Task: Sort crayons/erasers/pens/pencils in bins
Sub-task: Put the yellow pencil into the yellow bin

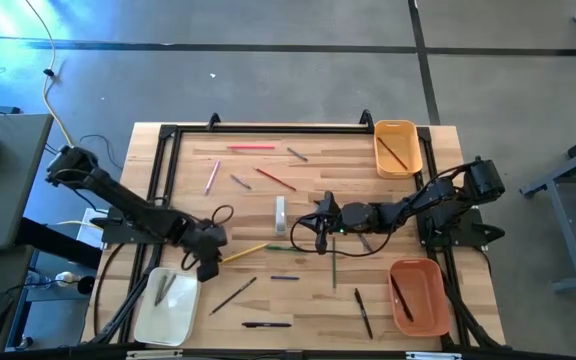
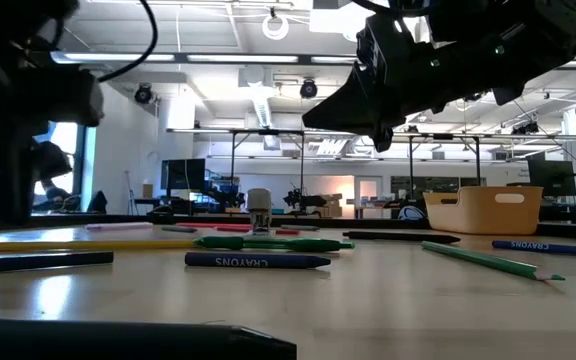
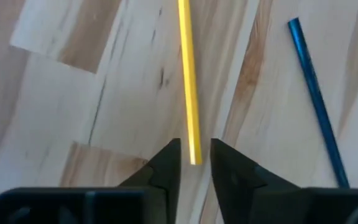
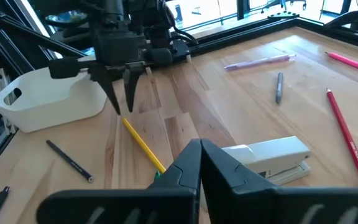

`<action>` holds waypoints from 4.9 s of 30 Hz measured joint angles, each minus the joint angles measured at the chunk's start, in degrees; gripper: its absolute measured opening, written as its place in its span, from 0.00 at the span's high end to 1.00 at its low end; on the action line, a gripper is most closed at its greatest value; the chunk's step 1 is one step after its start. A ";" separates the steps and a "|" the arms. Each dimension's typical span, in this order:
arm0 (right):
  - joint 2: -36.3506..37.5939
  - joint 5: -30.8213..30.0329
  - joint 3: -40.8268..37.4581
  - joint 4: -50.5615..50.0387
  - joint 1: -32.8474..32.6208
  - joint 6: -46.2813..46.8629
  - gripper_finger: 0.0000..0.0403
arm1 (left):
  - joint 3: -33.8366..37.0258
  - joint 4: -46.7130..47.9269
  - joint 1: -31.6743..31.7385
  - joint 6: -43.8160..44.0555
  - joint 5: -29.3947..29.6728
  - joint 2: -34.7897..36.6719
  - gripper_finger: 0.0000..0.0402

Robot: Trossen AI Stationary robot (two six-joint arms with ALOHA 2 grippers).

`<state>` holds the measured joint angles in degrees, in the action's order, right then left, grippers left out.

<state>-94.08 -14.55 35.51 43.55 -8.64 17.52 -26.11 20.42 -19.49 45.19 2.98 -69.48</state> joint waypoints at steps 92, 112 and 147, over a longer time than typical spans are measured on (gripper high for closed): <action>-19.08 9.96 15.92 -20.76 -1.66 -1.91 0.74 | 0.07 -15.56 -1.58 -8.94 16.57 -7.47 1.00; -25.87 10.14 29.51 -36.58 -1.49 -8.48 0.82 | 0.04 -15.97 0.09 -10.28 15.63 -7.47 1.00; -16.89 11.77 29.16 -47.62 -2.08 6.67 0.98 | 15.15 -26.71 9.25 -17.10 20.30 22.61 1.00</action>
<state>-110.97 -2.78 64.66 -4.07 -10.72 24.19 -10.96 -6.29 -10.24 28.09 23.28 -46.86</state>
